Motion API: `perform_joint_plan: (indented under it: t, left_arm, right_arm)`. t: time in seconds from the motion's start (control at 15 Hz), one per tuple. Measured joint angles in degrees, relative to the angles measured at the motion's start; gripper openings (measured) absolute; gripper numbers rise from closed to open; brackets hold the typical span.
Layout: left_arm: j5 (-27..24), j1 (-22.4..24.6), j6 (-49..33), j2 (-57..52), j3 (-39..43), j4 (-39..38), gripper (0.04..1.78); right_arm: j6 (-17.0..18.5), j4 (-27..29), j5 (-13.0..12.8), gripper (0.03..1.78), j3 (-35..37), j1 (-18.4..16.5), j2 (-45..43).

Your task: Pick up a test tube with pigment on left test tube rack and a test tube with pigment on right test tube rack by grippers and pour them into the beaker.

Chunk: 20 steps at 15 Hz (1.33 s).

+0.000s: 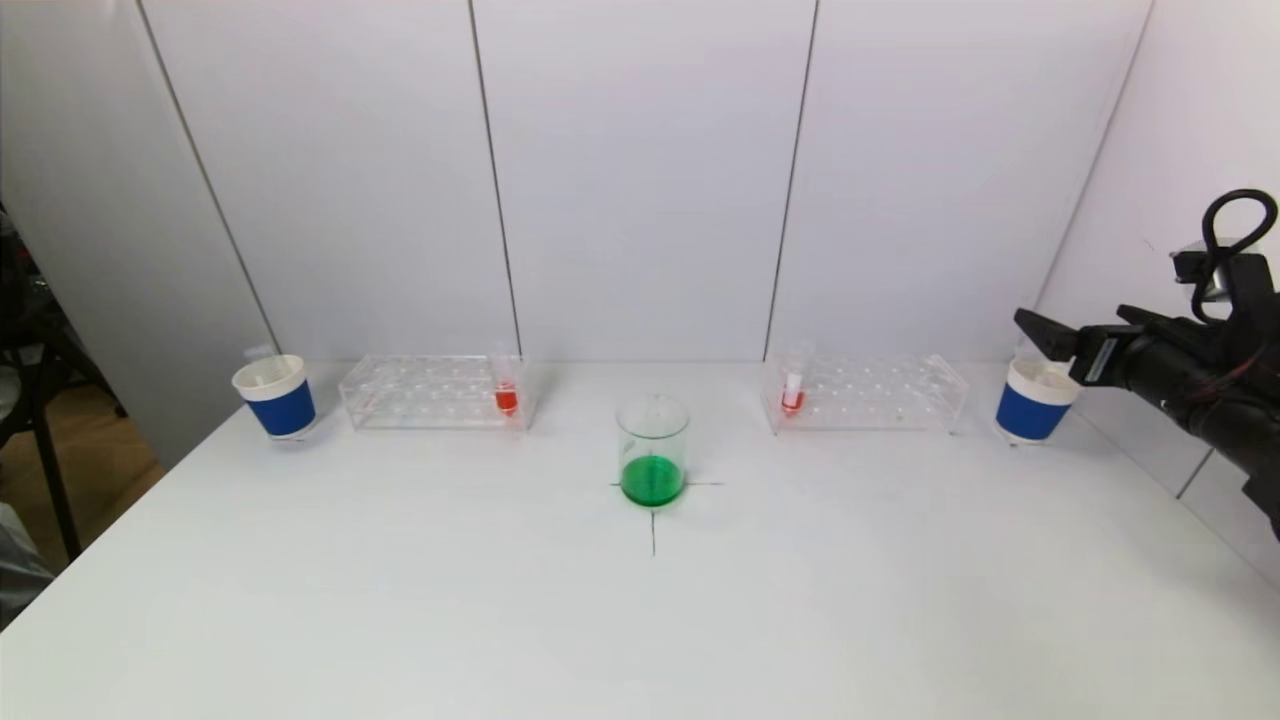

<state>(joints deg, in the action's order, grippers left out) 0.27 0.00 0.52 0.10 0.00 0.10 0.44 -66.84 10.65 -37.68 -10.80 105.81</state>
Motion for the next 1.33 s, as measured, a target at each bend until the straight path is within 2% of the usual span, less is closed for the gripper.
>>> perform_joint_plan:
  t: [0.4,0.87,1.0,1.13,1.33]
  left_arm:
    - [0.0,0.0,0.0,0.0,0.0,0.0,1.76]
    - [0.0,0.0,0.0,0.0,0.0,0.0,1.76]
    - [0.0,0.0,0.0,0.0,0.0,0.0,1.76]
    - [0.0,0.0,0.0,0.0,0.0,0.0,1.76]
    - [0.0,0.0,0.0,0.0,0.0,0.0,1.76]
  right_arm:
    - [0.0,-0.3,-0.2,1.78,18.7,4.7,-19.4]
    - [0.5,1.2,0.1,1.77,35.6,7.0,-38.6]
    - [0.6,5.3,0.0,1.77,36.9,7.0,-45.1]
    - [0.6,12.3,0.1,1.77,36.9,7.0,-52.9]
    - [0.6,28.5,0.2,1.77,34.1,7.1,-67.0]
